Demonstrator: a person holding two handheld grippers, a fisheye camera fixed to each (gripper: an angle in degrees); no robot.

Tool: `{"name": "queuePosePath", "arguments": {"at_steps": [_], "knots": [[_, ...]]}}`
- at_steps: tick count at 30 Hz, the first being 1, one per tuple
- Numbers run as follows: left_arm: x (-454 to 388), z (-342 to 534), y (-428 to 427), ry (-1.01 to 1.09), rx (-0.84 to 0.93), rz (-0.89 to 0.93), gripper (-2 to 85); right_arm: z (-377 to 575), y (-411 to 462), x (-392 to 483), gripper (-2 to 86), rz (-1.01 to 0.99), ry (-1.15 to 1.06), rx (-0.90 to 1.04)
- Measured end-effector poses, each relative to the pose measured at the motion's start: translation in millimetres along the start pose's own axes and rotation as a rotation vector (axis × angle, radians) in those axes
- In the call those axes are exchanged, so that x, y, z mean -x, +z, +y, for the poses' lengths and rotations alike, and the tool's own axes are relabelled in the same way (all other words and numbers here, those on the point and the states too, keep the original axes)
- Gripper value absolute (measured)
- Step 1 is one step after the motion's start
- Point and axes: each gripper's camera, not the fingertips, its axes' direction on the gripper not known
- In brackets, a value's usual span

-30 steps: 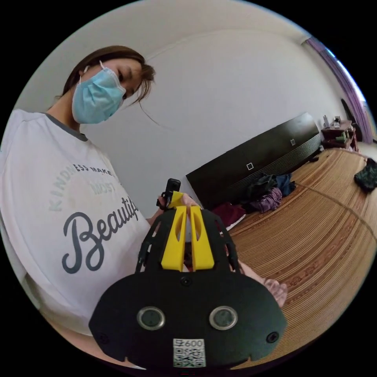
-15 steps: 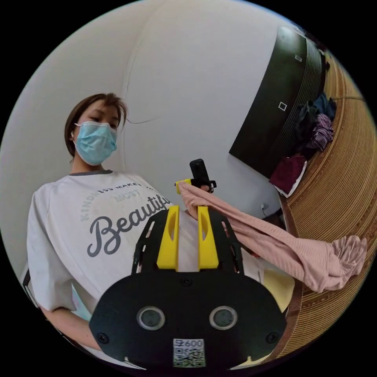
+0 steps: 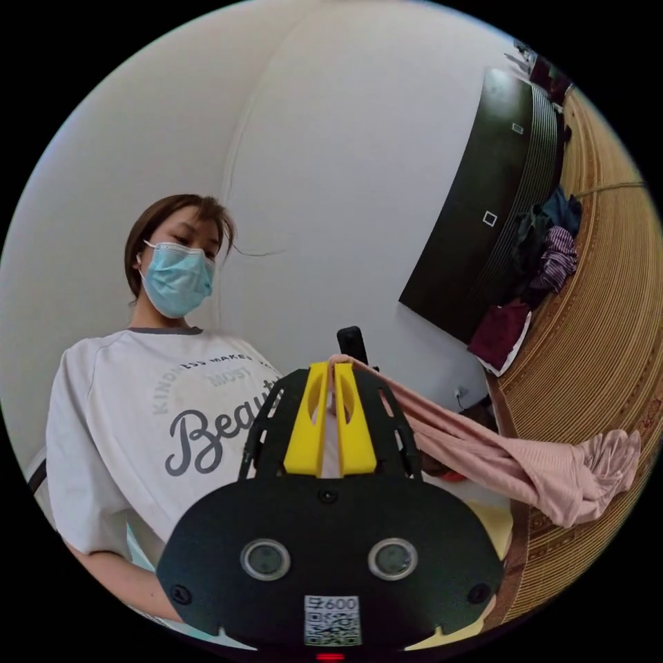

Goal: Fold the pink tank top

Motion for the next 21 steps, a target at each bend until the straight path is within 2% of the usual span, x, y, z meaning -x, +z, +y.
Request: {"name": "queuePosePath", "arguments": {"at_steps": [3,9,21], "knots": [[9,7,2,-0.035,-0.032,0.025,1.8,-1,1,6,-0.8,0.02,-0.01,-0.003],[10,15,5,-0.041,-0.045,-0.061,5.0,2,0,10,-0.8,0.016,0.018,-0.056],[10,27,8,-0.021,-0.118,-0.051,9.0,4,32,26,-0.9,0.08,-0.001,-0.012]]}}
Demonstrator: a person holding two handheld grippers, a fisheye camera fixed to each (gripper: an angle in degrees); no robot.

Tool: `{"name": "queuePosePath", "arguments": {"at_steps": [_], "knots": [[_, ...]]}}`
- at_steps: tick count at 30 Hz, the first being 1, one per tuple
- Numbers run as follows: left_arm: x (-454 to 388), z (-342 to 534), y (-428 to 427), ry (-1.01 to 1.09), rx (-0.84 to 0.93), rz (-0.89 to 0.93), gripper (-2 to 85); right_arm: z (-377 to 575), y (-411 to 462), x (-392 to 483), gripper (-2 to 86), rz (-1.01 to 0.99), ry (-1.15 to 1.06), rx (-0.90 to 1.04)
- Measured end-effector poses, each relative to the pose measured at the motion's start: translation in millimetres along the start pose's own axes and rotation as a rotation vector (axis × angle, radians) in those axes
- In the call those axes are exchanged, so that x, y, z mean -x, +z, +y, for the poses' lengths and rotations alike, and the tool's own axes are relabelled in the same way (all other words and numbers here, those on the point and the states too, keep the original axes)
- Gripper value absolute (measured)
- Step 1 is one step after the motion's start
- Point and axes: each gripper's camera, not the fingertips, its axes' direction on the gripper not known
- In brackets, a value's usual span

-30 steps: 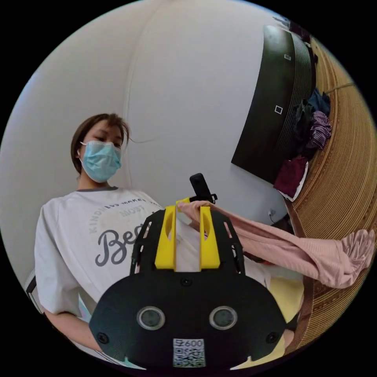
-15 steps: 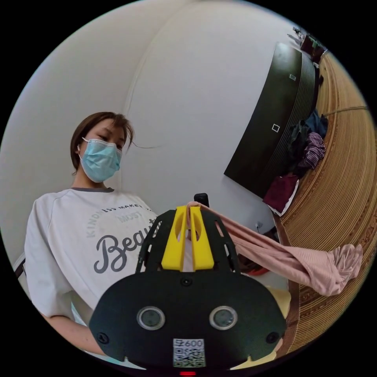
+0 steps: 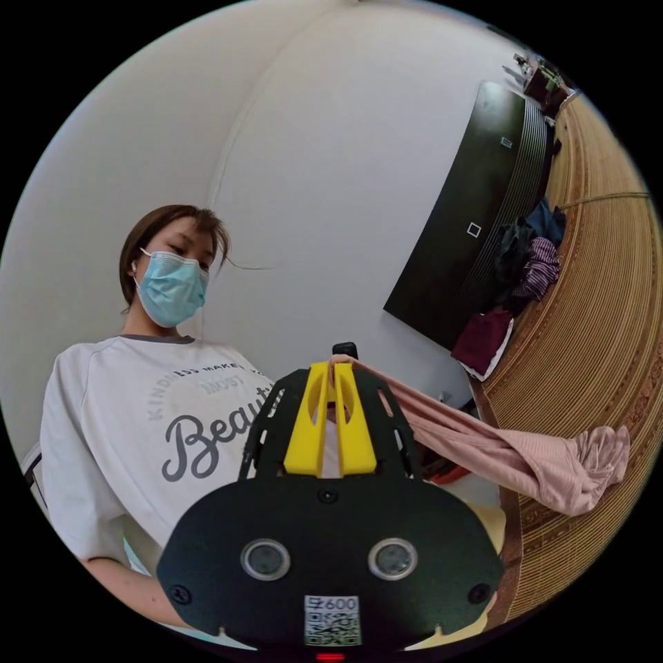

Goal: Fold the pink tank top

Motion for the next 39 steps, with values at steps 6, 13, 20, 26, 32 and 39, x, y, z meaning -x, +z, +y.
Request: {"name": "queuePosePath", "arguments": {"at_steps": [6,13,20,26,32,39], "knots": [[-4,14,3,0.001,0.003,0.015,8.8,1,28,12,-0.8,0.037,-0.039,0.07],[-17,35,27,0.002,0.048,-0.027,4.6,6,59,22,-0.9,0.045,-0.039,0.052],[-31,58,22,-0.054,0.014,0.01,1.6,10,85,37,-0.8,0.099,-0.084,0.051],[-44,71,-7,-0.117,-0.061,0.086,1.2,19,109,40,-0.3,0.162,-0.114,0.154],[-67,87,0,-0.162,0.016,-0.022,1.1,73,92,-33,5.2,0.592,0.181,0.109],[-116,106,43,-0.198,0.063,0.0,1.1,109,124,-136,11.5,0.432,0.481,0.021]]}}
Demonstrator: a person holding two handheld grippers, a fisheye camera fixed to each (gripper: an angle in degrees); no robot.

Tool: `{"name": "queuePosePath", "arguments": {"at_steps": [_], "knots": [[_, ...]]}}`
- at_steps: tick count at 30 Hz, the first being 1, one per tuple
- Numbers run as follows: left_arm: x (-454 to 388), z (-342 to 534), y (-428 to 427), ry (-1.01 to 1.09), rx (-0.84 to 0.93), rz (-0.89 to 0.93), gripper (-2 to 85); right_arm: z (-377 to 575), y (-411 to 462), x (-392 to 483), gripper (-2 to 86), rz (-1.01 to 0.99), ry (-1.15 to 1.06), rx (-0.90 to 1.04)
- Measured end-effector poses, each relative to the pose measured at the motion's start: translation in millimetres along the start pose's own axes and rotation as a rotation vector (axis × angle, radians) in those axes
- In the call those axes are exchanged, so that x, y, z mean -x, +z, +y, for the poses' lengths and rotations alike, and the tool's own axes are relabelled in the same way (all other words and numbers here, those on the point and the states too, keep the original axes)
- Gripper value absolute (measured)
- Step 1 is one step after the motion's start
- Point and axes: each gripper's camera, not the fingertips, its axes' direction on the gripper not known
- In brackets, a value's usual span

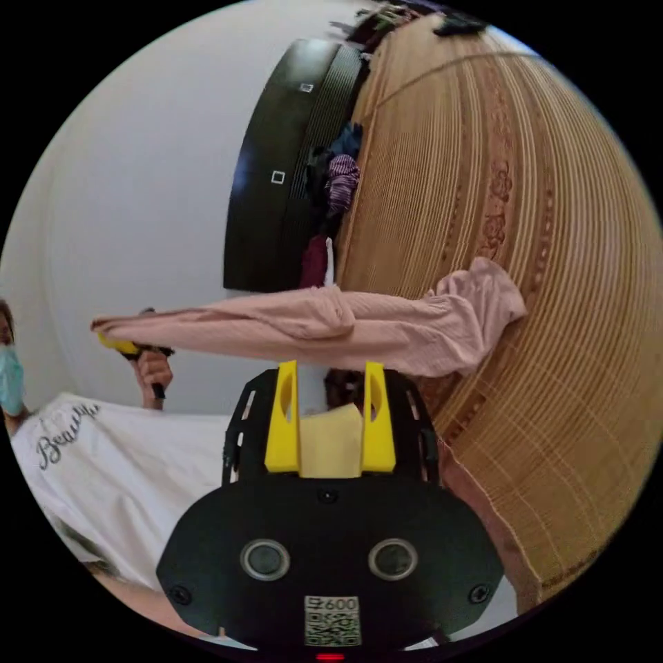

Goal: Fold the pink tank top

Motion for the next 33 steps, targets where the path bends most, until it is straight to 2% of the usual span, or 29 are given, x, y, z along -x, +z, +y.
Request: {"name": "queuePosePath", "arguments": {"at_steps": [2,5,7,9,11,13,16,18,25,28,31,33], "knots": [[-18,7,11,0.007,0.023,-0.039,1.1,-9,6,10,11.1,0.002,-0.06,-0.033],[-44,21,31,0.003,0.061,-0.074,1.1,-15,17,50,8.2,0.09,-0.262,0.046],[-66,34,49,0.015,0.088,-0.097,1.2,-8,19,90,0.9,0.082,-0.446,0.126],[-84,44,62,0.026,0.106,-0.126,1.2,-1,4,118,-0.1,0.026,-0.516,0.097],[-102,55,70,0.047,0.106,-0.164,1.3,3,-21,140,-0.6,-0.109,-0.528,0.052],[-121,67,76,0.057,0.082,-0.179,1.3,12,-66,169,-0.8,-0.232,-0.515,-0.074],[-145,81,85,0.083,0.049,-0.174,1.2,21,-123,214,-0.8,-0.371,-0.475,-0.201],[-162,86,91,0.113,0.032,-0.17,1.2,30,-153,249,-0.8,-0.396,-0.502,-0.25],[-252,79,101,0.259,-0.09,-0.123,1.1,77,-252,392,-0.8,-0.377,-0.706,-0.442],[-299,66,110,0.344,-0.096,-0.12,1.1,96,-275,437,-0.8,-0.249,-0.768,-0.512],[-335,54,134,0.376,-0.055,-0.142,1.1,101,-280,450,-0.7,-0.162,-0.7,-0.526],[-351,48,159,0.374,0.009,-0.136,1.1,98,-278,444,-0.8,-0.229,-0.626,-0.504]]}}
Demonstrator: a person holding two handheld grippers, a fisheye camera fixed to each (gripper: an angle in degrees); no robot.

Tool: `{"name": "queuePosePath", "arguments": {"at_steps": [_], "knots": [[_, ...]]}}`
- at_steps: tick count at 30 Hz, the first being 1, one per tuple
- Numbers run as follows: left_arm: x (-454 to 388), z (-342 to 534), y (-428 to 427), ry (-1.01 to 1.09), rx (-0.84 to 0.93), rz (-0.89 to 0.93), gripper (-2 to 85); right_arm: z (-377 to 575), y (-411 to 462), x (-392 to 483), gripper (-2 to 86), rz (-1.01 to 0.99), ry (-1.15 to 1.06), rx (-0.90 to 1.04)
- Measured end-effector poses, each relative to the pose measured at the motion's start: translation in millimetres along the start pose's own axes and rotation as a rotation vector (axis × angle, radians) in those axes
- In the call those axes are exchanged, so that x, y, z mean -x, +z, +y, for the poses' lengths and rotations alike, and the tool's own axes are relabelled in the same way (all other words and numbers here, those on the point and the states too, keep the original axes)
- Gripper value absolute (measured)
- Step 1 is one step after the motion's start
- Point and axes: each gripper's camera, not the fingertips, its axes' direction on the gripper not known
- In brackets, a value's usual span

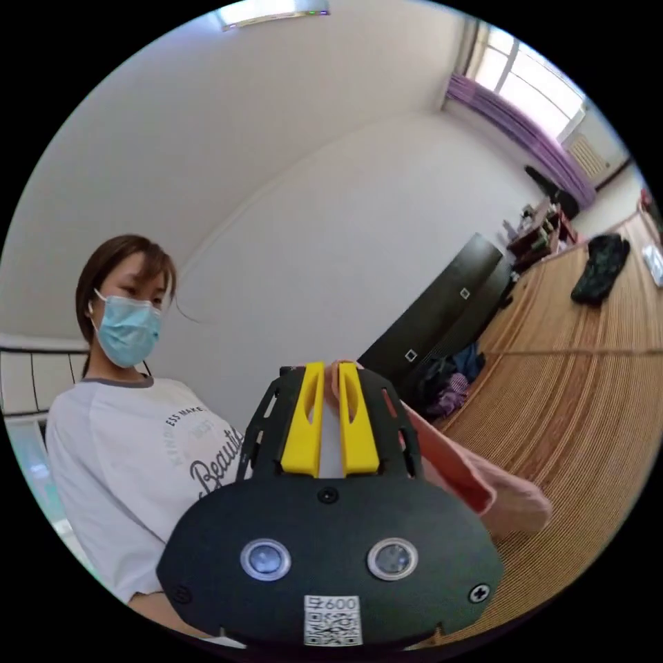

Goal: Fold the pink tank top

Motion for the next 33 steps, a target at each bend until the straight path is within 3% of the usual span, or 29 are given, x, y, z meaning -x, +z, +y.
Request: {"name": "queuePosePath", "arguments": {"at_steps": [5,10,14,17,20,25,29,33], "knots": [[-61,-31,37,0.029,0.12,0.075,1.1,8,-10,37,-0.9,-0.108,0.051,-0.14],[-156,-88,-11,0.035,0.0,0.131,1.1,-22,-31,152,-0.9,-0.15,-0.085,-0.269],[-197,-165,-11,0.097,-0.001,0.027,1.2,-81,-18,210,-0.8,0.048,-0.192,-0.242],[-180,-247,33,0.083,0.099,-0.097,1.4,-148,8,208,-0.8,0.318,-0.192,-0.161],[-112,-322,108,-0.01,0.214,-0.113,1.5,-213,33,154,-0.9,0.487,-0.178,-0.06],[73,-391,266,-0.185,0.401,-0.147,1.7,-286,36,-67,-0.9,0.627,0.115,0.047],[203,-399,361,-0.311,0.433,-0.125,2.2,-291,16,-236,-0.8,0.63,0.338,-0.003],[334,-373,426,-0.597,0.401,-0.179,3.8,-267,-10,-370,-0.6,0.604,0.537,-0.15]]}}
